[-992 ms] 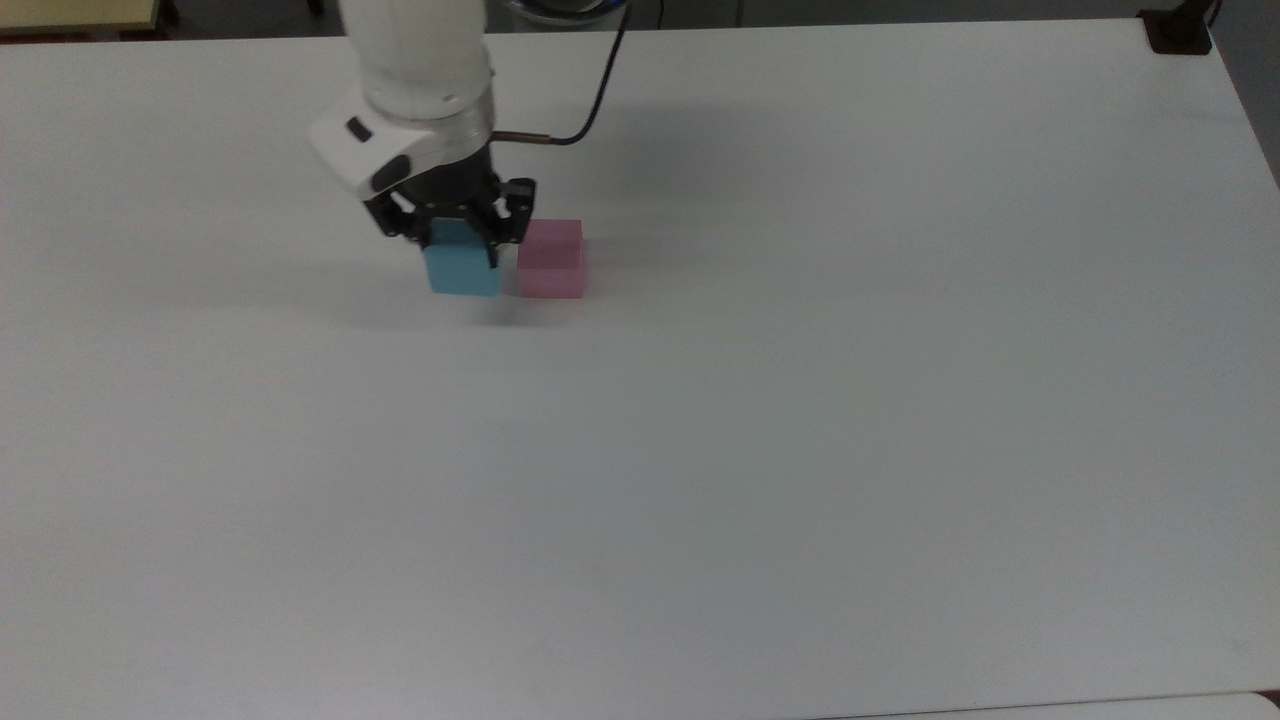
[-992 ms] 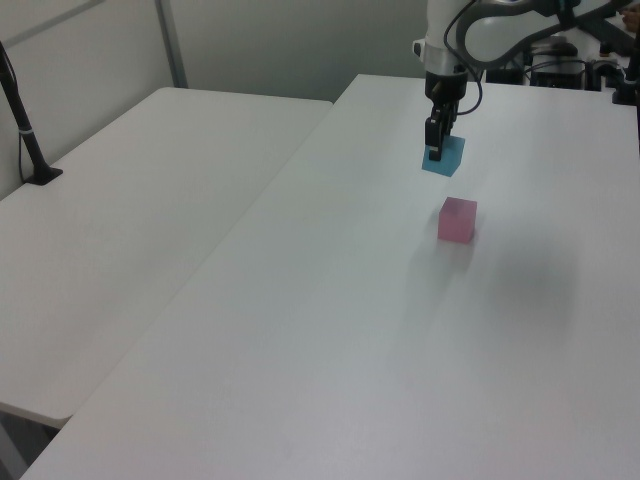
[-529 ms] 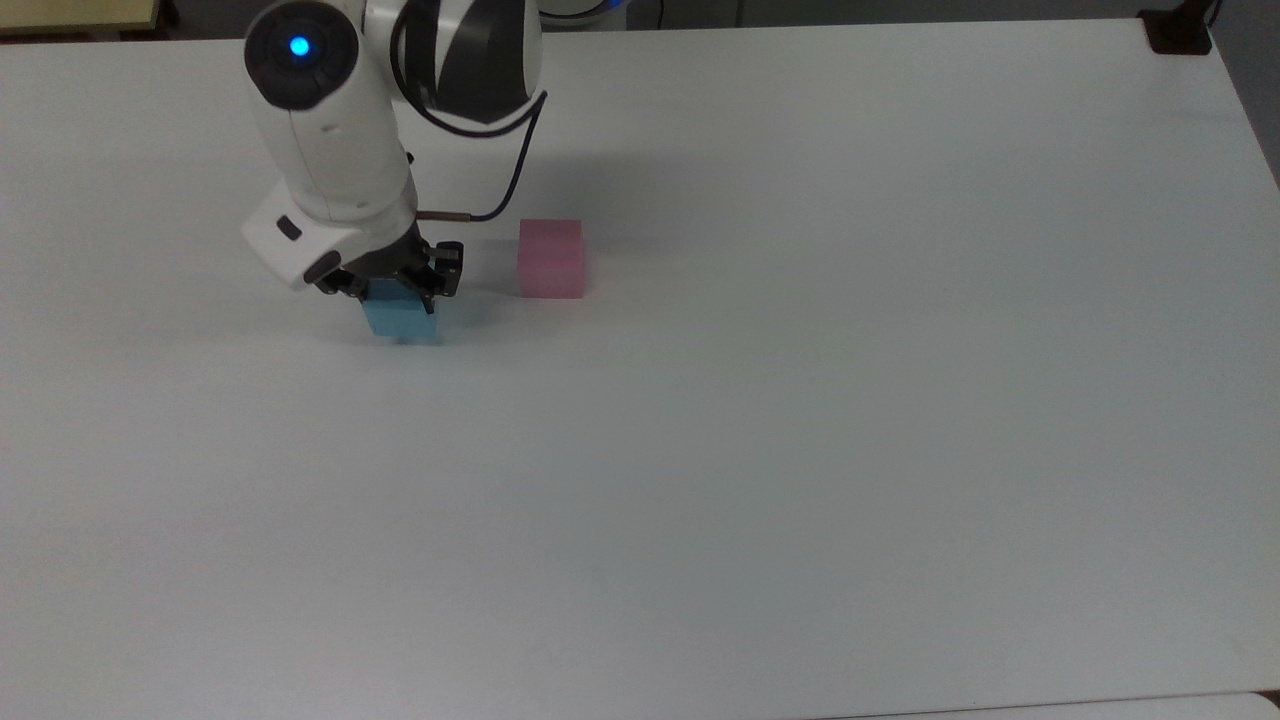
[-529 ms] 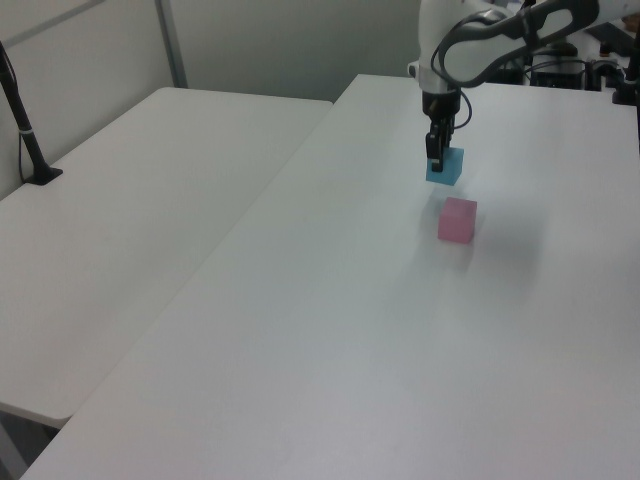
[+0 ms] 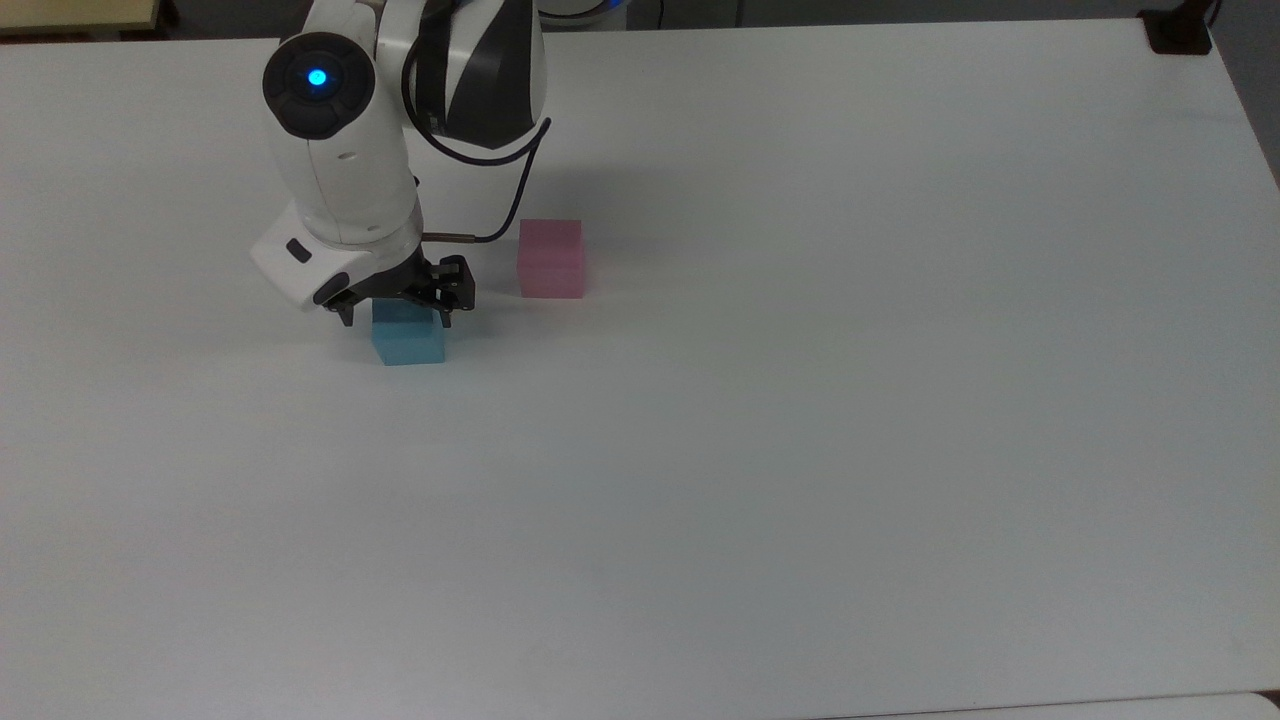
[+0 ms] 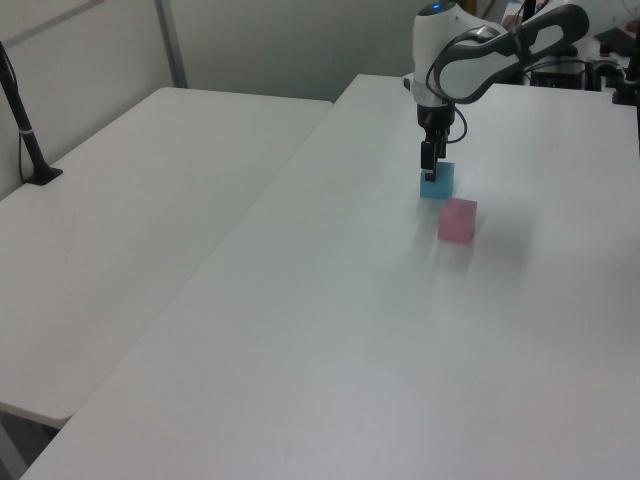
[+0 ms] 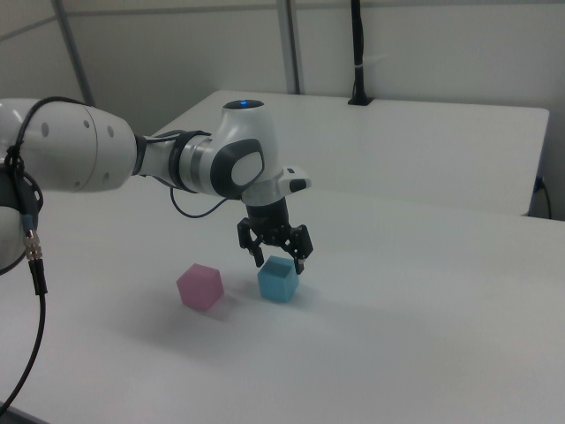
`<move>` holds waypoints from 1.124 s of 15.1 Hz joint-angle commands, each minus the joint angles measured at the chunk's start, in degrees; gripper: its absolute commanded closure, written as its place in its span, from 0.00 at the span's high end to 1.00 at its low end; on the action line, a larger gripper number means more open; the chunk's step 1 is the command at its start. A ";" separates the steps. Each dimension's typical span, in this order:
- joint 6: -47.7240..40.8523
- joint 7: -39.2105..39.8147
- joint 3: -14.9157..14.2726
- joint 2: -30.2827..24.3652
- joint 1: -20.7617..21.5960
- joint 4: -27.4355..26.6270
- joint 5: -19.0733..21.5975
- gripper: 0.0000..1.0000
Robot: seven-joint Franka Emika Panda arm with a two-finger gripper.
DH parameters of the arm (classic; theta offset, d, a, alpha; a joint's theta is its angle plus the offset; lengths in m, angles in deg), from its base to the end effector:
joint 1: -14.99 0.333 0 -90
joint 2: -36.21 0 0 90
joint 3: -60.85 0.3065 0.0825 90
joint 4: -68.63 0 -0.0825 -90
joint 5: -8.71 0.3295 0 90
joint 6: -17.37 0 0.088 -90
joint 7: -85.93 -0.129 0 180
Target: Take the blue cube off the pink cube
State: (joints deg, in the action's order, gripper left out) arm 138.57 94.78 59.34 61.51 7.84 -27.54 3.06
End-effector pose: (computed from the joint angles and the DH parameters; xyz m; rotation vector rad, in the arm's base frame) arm 0.6095 -0.0976 0.3442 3.0466 0.0871 -0.0293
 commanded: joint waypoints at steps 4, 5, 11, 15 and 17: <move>-7.15 -7.25 -0.16 -9.09 -0.31 0.73 -0.16 1.00; -9.98 -8.66 -0.16 -11.56 -0.23 0.81 0.10 1.00; -26.34 -16.67 -0.51 -24.75 4.23 0.64 0.99 1.00; -26.80 -15.71 -0.77 -29.42 7.24 -0.85 0.90 1.00; -26.80 -12.48 -0.78 -29.51 7.60 -0.77 0.37 1.00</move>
State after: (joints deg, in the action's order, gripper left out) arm 111.86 79.31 59.50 34.56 13.75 -25.70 3.60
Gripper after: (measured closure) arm 0.000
